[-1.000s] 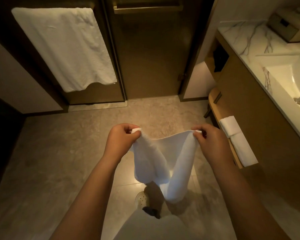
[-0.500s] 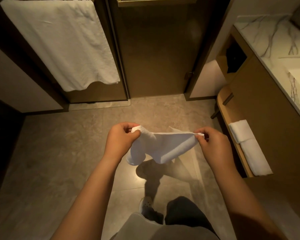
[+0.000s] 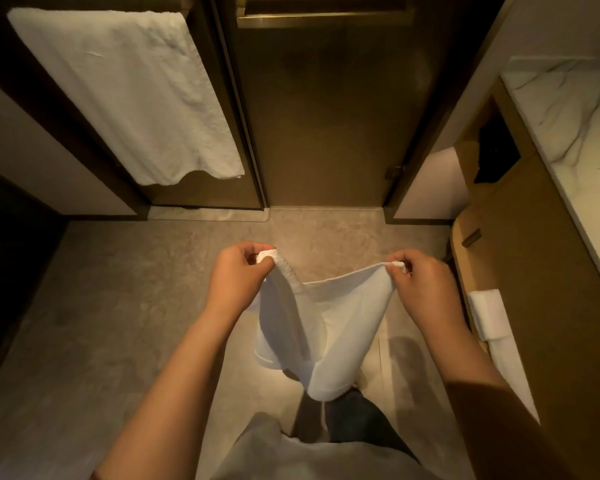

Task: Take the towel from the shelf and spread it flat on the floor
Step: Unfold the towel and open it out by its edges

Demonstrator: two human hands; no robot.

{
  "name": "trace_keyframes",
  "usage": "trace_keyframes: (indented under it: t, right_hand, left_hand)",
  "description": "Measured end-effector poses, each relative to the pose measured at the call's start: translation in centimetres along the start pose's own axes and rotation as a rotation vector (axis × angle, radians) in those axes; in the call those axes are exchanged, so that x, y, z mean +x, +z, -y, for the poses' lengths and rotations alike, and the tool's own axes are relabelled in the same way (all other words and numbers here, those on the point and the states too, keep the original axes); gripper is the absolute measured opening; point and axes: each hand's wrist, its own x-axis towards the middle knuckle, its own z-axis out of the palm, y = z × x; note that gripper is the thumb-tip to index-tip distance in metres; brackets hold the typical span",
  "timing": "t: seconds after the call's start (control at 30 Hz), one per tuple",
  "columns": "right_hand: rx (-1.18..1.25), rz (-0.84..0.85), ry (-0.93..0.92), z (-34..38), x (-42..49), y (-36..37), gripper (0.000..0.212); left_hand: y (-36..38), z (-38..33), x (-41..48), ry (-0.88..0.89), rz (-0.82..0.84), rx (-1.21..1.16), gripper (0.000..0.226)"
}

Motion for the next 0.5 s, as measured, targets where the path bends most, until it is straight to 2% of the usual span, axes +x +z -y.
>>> trace_keyframes:
  t: [0.27,0.5]
  right_hand:
    - [-0.027,-0.025,-0.024,-2.7,6.5,-2.8,0.01]
    - [-0.032,-0.032,-0.011,-2.7,9.5,-1.6,0.012]
  left_hand:
    - [2.6,-3.3,3.0,-0.023,-0.085,0.01,0.02]
    - [2.6,-3.1,5.6,-0.031,-0.096,0.02,0.017]
